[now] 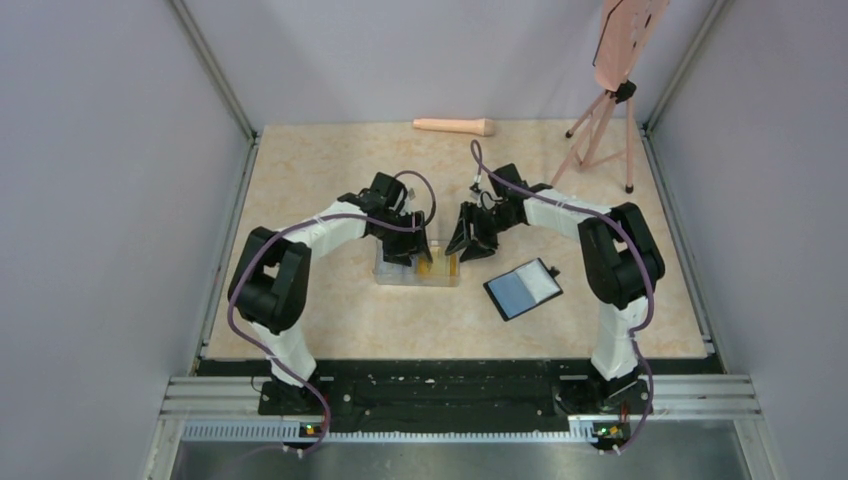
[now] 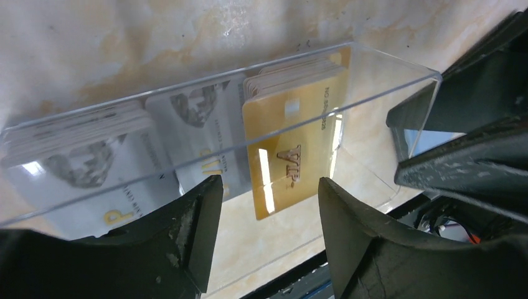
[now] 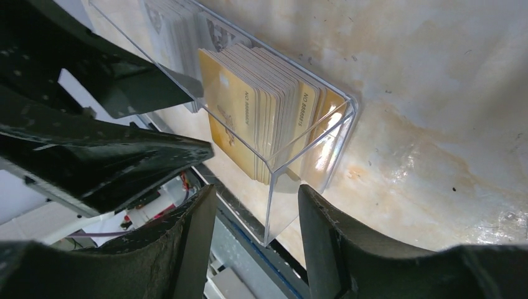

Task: Put the credit cards into the card holder
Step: Pick up the credit card from the storage box.

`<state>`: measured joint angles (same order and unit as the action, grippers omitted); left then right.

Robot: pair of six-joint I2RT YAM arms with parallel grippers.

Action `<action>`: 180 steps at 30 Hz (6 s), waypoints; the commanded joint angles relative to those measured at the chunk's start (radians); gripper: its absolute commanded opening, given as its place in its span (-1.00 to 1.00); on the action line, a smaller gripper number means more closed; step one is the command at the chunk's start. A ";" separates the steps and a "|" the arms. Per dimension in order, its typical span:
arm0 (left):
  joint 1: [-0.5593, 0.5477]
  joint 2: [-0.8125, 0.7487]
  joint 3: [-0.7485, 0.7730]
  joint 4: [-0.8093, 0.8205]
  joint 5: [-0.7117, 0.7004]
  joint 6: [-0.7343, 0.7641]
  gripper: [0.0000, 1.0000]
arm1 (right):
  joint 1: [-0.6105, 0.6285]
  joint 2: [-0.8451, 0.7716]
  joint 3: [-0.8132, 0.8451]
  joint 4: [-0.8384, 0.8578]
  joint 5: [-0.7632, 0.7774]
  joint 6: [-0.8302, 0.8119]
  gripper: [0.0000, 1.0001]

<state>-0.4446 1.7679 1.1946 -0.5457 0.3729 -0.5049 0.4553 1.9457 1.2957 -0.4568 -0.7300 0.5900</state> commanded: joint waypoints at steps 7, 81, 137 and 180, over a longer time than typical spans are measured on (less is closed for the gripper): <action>-0.073 0.102 0.031 0.062 -0.041 -0.052 0.26 | 0.010 -0.047 -0.009 0.032 -0.061 0.020 0.01; -0.157 0.117 0.158 -0.066 -0.085 0.002 -0.35 | 0.002 -0.077 -0.053 0.017 -0.043 -0.015 0.04; -0.146 0.070 0.115 -0.004 -0.058 -0.029 -1.00 | -0.006 -0.093 -0.063 0.013 -0.026 -0.018 0.00; -0.171 0.137 0.197 -0.085 -0.059 0.028 -1.00 | -0.005 -0.094 -0.066 0.012 -0.023 -0.017 0.00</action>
<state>-0.5976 1.9072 1.3689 -0.6647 0.2829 -0.4816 0.4484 1.9045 1.2304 -0.4564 -0.7536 0.5842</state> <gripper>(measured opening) 0.014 0.503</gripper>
